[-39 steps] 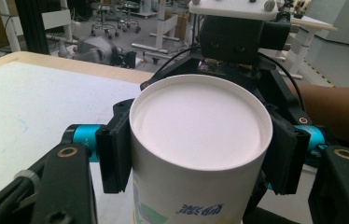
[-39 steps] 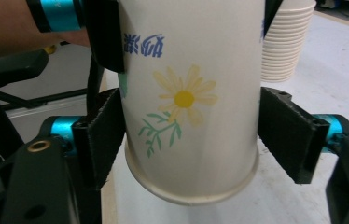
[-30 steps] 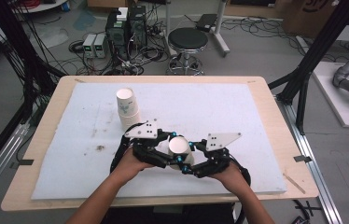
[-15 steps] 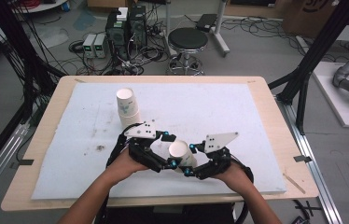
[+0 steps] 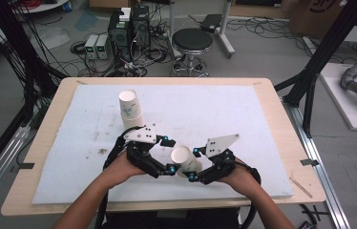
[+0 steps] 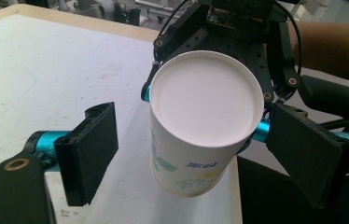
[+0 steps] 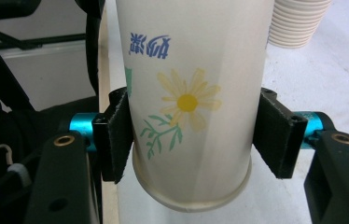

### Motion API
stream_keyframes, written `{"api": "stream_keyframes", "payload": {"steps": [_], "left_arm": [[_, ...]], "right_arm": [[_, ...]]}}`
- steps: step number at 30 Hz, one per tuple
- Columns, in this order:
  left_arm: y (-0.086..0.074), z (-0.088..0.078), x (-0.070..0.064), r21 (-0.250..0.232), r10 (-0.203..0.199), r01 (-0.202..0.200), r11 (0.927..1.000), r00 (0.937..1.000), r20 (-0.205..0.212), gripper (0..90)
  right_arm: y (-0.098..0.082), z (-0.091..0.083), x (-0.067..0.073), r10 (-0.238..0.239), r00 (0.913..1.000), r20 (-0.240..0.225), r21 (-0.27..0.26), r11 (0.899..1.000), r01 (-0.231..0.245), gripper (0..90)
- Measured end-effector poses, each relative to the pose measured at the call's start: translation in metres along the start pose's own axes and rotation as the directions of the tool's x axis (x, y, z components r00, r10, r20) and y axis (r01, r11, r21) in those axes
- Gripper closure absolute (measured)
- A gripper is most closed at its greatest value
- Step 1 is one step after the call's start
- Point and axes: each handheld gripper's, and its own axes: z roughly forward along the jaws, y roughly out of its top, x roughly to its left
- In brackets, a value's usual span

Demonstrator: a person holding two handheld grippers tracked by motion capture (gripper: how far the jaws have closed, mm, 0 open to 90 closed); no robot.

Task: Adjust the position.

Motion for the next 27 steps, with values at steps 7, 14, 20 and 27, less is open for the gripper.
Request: {"api": "stream_keyframes", "payload": {"steps": [7,14,20,27], "left_arm": [[0.001,0.007,-0.003,0.079,0.035,-0.036,0.9962,0.9992,0.018,17.3],[0.003,0.011,-0.004,0.115,0.051,-0.053,0.9919,0.9984,0.026,18.4],[0.006,0.015,-0.004,0.163,0.053,-0.059,0.9848,0.9978,0.04,20.3],[0.006,0.021,-0.002,0.22,0.049,-0.06,0.9736,0.9972,0.056,25.3]], "right_arm": [[0.005,0.005,0.003,-0.046,0.999,-0.003,0.079,0.996,0.046,36.2],[0.012,0.008,0.004,-0.082,0.9966,-0.007,0.143,0.986,0.082,36.1],[0.016,0.01,0.004,-0.089,0.996,-0.01,0.187,0.978,0.089,36.1],[0.018,0.013,0.005,-0.102,0.9947,-0.014,0.254,0.962,0.102,36.1]]}}
